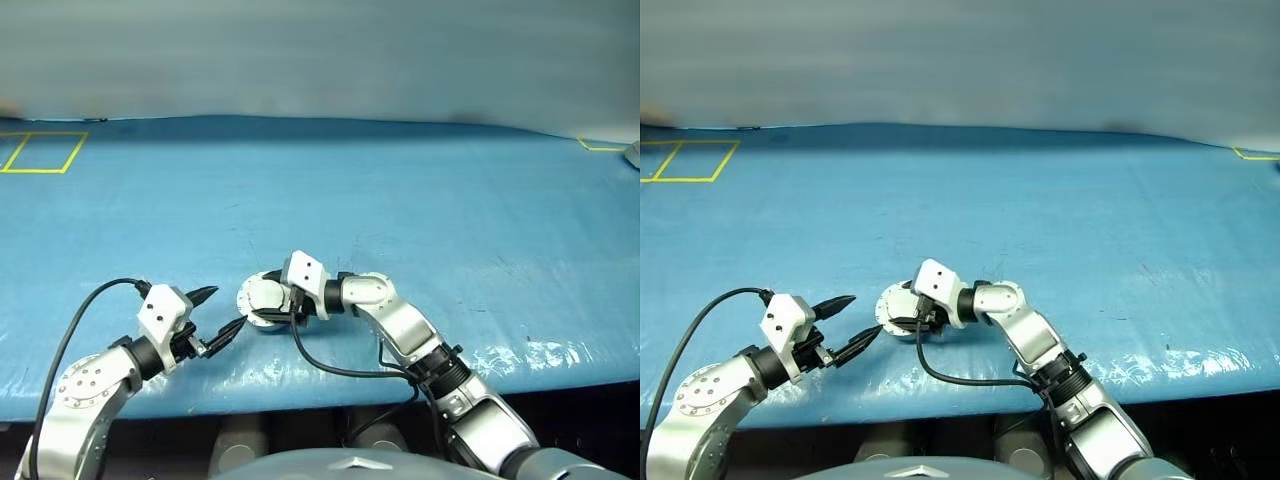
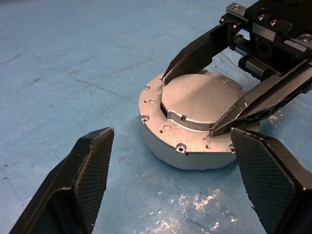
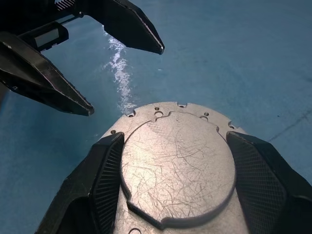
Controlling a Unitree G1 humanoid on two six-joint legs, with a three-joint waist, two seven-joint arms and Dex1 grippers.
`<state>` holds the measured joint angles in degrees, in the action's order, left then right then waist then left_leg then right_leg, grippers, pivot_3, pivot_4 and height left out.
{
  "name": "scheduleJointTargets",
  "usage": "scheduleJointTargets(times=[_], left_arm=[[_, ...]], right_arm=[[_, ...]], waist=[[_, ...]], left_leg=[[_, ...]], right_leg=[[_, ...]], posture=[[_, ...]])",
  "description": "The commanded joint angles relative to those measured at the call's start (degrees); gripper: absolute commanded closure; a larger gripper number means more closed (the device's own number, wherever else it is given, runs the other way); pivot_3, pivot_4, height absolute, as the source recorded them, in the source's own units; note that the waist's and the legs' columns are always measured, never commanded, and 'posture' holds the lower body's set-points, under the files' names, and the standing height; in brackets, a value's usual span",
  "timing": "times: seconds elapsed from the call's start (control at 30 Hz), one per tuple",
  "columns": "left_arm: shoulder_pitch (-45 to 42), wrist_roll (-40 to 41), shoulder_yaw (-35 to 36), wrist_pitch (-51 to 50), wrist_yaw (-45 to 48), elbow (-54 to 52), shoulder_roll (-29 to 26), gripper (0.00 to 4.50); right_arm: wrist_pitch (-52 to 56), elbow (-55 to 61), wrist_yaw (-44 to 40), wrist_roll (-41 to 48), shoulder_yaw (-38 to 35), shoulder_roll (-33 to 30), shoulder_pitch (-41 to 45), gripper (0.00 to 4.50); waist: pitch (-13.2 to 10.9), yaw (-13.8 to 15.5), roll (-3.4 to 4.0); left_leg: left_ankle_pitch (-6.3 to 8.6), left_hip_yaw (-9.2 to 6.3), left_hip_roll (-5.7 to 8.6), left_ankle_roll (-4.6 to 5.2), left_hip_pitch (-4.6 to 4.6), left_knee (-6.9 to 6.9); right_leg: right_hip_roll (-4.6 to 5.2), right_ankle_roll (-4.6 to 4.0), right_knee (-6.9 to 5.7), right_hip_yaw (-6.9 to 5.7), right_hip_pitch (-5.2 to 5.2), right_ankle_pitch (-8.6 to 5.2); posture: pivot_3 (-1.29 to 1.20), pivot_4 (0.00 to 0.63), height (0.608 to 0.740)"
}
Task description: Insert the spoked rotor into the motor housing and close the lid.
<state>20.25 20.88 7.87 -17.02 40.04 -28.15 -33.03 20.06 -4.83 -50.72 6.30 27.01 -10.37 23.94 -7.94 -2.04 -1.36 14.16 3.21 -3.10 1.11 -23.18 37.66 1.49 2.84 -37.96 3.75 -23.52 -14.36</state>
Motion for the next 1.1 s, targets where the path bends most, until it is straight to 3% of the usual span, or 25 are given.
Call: scheduleJointTargets(times=[0.03, 0.6, 0.8, 1.1], left_arm=[[-0.52, 0.27, -0.13, 0.4, 0.3, -1.75, -0.29, 0.4], [-0.89, 0.06, -1.58, 0.59, 0.05, -1.58, 0.22, 0.4], [-1.75, 0.02, -1.83, 0.53, -0.05, -1.34, 0.28, 0.4], [-2.53, 0.08, -1.63, 0.6, 0.44, -0.77, -0.03, 0.4]], right_arm=[[2.15, -0.79, -1.79, 1.97, -1.02, -0.33, -0.23, 1.47], [-4.05, -8.41, 1.61, -6.05, 3.69, -2.13, -2.65, 1.47], [2.99, -7.38, 0.22, 0.99, -2.01, -0.73, -2.68, 1.47], [-7.49, -9.54, 1.39, -4.6, 1.64, -3.42, -4.07, 1.47]], waist=[[0.0, -0.01, 0.0], [0.18, -0.1, 0.03], [0.29, -0.03, 0.02], [0.3, 0.63, 0.03]], left_leg=[[0.0, 0.0, 0.0, 0.01, -0.01, 0.0], [-0.01, 0.07, -0.1, -0.01, 0.34, -0.07], [-0.01, 0.16, -0.29, -0.03, 0.44, -0.07], [0.0, 0.17, -0.2, -0.02, 0.38, -0.15]], right_leg=[[0.0, 0.0, 0.02, 0.0, 0.0, 0.0], [-0.01, -0.01, -0.01, 0.07, 0.23, -0.01], [-0.03, -0.04, -0.02, 0.07, 0.26, 0.0], [0.08, -0.05, 0.09, 0.07, 0.22, -0.01]], posture=[[0.0, 0.15, 0.74], [0.0, 0.15, 0.74], [0.0, 0.15, 0.74], [0.0, 0.15, 0.74]])
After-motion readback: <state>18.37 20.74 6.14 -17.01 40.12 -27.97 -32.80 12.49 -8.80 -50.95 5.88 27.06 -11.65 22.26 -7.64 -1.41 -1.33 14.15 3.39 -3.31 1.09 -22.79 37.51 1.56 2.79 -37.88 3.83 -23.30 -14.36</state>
